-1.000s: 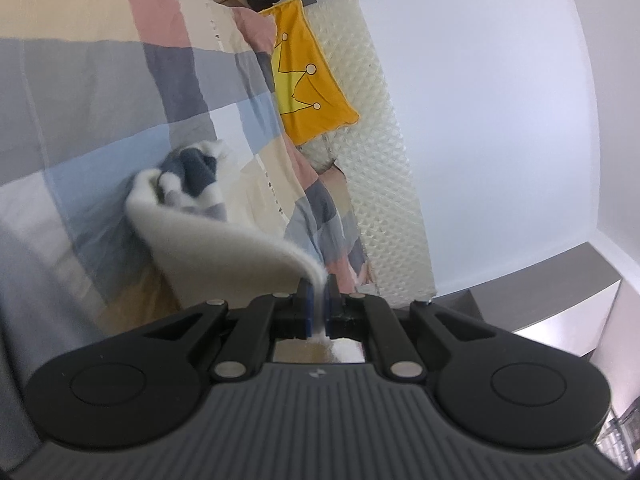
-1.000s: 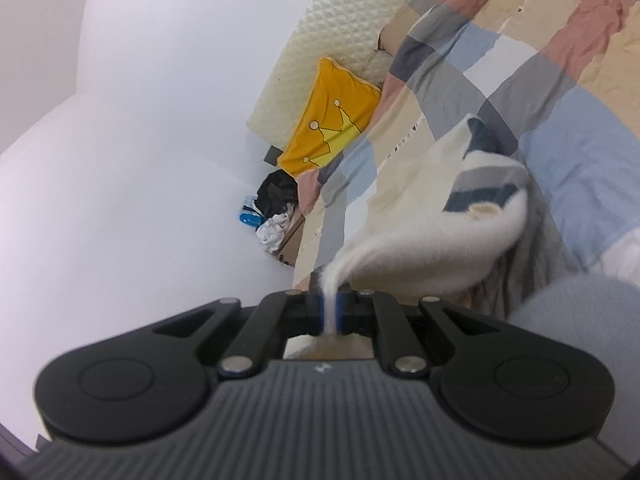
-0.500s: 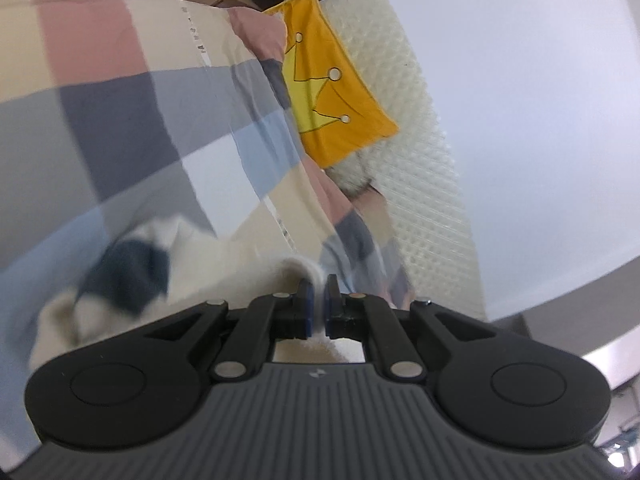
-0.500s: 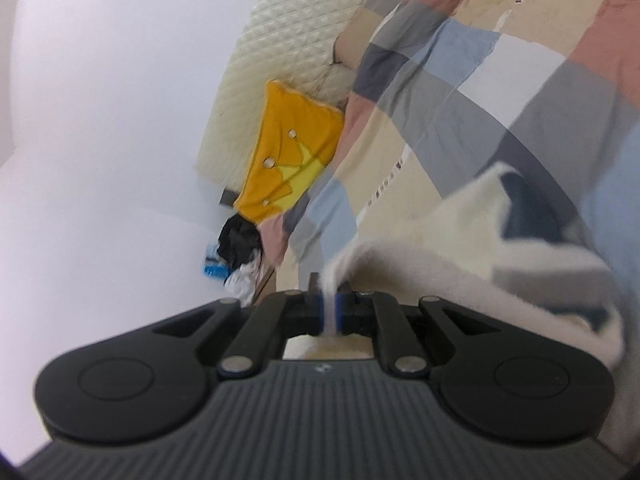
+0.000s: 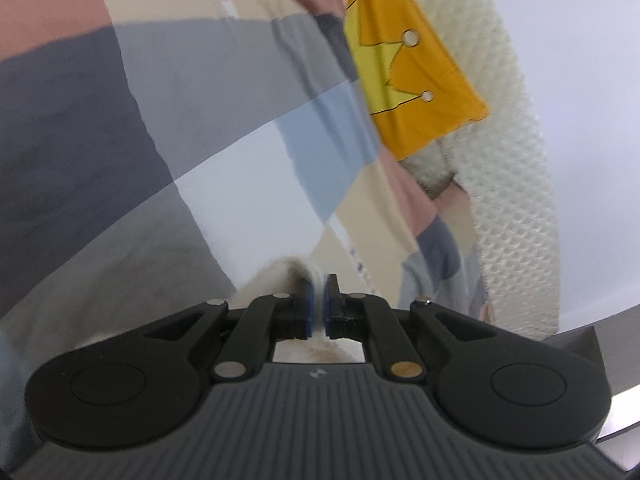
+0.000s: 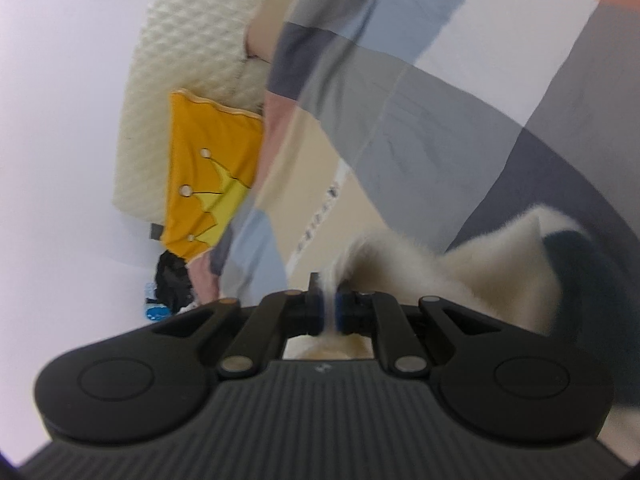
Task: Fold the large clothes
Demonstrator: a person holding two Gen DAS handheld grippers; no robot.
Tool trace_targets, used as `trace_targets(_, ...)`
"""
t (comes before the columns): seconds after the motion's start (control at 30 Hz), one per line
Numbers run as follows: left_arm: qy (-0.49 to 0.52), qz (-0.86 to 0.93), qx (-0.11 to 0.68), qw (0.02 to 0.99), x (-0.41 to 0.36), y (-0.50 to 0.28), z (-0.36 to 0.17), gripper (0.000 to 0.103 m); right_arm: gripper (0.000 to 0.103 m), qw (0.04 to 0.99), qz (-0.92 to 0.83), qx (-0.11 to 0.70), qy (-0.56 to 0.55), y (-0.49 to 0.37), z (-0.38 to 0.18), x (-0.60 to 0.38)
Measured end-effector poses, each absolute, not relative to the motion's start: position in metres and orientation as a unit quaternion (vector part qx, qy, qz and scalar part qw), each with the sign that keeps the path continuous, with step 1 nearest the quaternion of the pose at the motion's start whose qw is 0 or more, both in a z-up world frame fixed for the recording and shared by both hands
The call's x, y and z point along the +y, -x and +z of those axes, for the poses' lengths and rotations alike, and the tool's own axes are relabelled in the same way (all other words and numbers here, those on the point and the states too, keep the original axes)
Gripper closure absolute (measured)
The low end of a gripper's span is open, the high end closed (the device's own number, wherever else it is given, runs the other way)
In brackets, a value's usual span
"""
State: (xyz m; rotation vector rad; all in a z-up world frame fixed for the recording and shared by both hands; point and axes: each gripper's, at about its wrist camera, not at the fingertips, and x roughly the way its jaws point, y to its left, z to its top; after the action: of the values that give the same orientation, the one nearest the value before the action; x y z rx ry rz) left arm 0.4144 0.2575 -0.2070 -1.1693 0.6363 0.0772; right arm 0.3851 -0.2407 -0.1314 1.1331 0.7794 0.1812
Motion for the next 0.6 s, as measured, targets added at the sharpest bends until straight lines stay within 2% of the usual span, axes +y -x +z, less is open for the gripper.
trace_targets(0.3,0.554,0.040,0.319,0.768,0.271,-0.448,-0.278,0.097,0.094,0.756,0.061,0.390,-0.523,-0.412,-0.192,-0.235)
trace_targets(0.47,0.542,0.013,0.335,0.771,0.270,-0.455,-0.275,0.094,0.093,0.751,0.068,0.392,-0.528,-0.411,-0.191,-0.237)
trace_targets(0.53,0.535,0.001,0.347,0.770,0.270,-0.458,-0.267,0.082,0.092,0.752,0.069,0.391,-0.527,-0.408,-0.186,-0.236)
trace_targets(0.6,0.519,-0.016,0.355,0.777,0.268,-0.458,-0.253,0.037,0.091,0.751,0.070,0.393,-0.526,-0.406,-0.179,-0.234)
